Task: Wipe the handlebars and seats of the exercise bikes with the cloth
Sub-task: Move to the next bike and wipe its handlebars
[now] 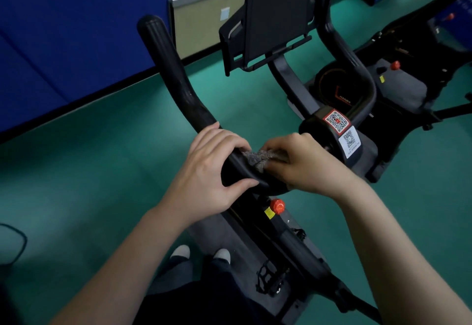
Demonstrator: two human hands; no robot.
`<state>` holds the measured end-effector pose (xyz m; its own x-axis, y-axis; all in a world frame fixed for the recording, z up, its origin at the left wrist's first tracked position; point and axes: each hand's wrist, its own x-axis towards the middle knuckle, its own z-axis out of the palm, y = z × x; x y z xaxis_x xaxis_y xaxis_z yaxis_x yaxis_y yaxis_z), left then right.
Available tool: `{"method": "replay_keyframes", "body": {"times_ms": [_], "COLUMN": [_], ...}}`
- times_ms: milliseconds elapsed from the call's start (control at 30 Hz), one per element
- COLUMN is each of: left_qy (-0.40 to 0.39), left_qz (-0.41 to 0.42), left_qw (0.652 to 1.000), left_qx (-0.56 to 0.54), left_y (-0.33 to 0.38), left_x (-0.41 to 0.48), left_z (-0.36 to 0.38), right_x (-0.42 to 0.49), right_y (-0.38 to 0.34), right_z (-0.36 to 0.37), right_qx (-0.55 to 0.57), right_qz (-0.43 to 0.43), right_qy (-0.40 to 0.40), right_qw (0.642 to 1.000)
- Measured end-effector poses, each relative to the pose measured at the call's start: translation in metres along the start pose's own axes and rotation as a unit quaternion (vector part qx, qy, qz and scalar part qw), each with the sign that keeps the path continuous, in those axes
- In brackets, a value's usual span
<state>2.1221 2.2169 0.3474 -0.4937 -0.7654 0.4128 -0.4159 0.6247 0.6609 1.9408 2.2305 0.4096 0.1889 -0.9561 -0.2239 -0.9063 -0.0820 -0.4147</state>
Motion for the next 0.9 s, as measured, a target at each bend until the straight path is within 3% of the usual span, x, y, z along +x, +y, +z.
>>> {"method": "replay_keyframes", "body": {"times_ms": [200,367,633,900], "left_qy": [-0.020,-0.039,-0.068,-0.115], "left_qz": [-0.001,0.016,0.055,0.110], "left_qw": [1.000,0.999,0.994,0.982], "left_qx": [0.012,0.026,0.072,0.102], "left_y": [-0.001,-0.001,-0.001,0.006], "left_x": [0.000,-0.001,-0.001,0.001], "left_z": [-0.002,-0.004,-0.009,-0.009], "right_x": [-0.009,-0.034,-0.098,-0.142], "right_y": [0.002,0.007,0.005,-0.016], "right_z": [-0.003,-0.009,0.006,0.055], "right_qx": [0.095,0.172,0.271,0.318], "right_qz": [0.051,0.075,0.183,0.284], "right_qy": [0.023,0.098,0.290,0.351], "right_qw": [0.994,0.977,0.899,0.834]}}
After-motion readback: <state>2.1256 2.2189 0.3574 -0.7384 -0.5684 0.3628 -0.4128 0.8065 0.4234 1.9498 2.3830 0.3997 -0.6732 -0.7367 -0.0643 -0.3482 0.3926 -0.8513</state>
